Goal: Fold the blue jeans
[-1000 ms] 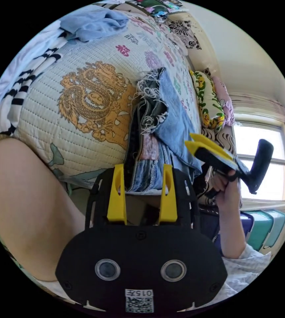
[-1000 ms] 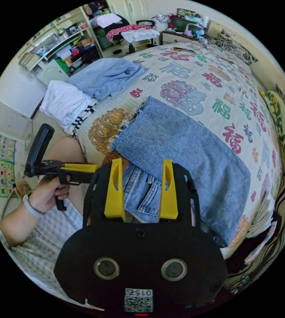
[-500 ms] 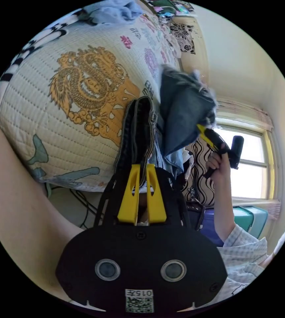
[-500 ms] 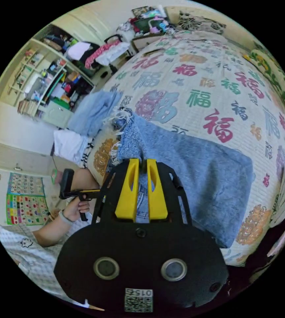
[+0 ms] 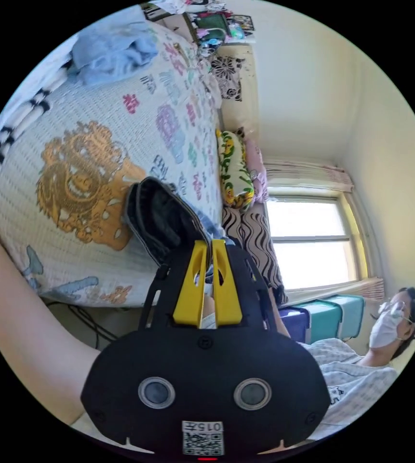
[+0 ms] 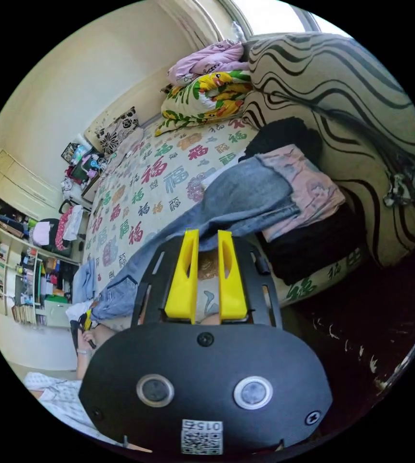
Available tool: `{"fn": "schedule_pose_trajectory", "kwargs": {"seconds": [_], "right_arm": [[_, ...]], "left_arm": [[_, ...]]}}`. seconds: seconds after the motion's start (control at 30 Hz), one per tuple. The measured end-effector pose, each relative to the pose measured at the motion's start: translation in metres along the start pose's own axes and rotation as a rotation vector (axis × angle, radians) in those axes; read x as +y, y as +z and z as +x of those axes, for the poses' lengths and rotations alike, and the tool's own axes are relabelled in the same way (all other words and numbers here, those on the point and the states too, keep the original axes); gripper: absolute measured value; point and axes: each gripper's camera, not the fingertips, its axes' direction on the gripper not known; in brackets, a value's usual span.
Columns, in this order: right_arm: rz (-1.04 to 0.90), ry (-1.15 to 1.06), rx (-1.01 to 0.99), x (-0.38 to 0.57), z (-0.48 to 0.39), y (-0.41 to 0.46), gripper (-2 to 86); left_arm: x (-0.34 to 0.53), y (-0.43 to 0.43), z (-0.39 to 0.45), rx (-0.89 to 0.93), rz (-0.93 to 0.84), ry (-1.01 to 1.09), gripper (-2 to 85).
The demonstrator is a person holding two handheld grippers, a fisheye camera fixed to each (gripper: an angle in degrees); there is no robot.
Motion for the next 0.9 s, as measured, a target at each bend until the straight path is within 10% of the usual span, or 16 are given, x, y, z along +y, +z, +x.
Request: {"fn": "schedule_pose_trajectory", "kwargs": {"seconds": [0.2,0.33,0.6,0.9], "right_arm": [[-0.155,-0.024,-0.12,0.019,0.037,0.034,7.3],[-0.195,0.006,-0.197,0.019,0.058,0.05,7.6],[-0.335,0.049,-0.349,0.002,0.068,0.103,8.9],[-0.378,-0.089,-0.165,-0.052,0.039,0.129,10.9]], "left_arm": [[-0.02,-0.077,0.055,0.027,0.108,0.09,-0.7],[-0.026,-0.144,0.092,-0.259,0.181,0.153,-0.1],[-0.015,-0.108,0.112,-0.64,-0.167,0.169,1.5],[-0.005,-0.12,0.176,-0.649,0.035,0.235,8.2]]}}
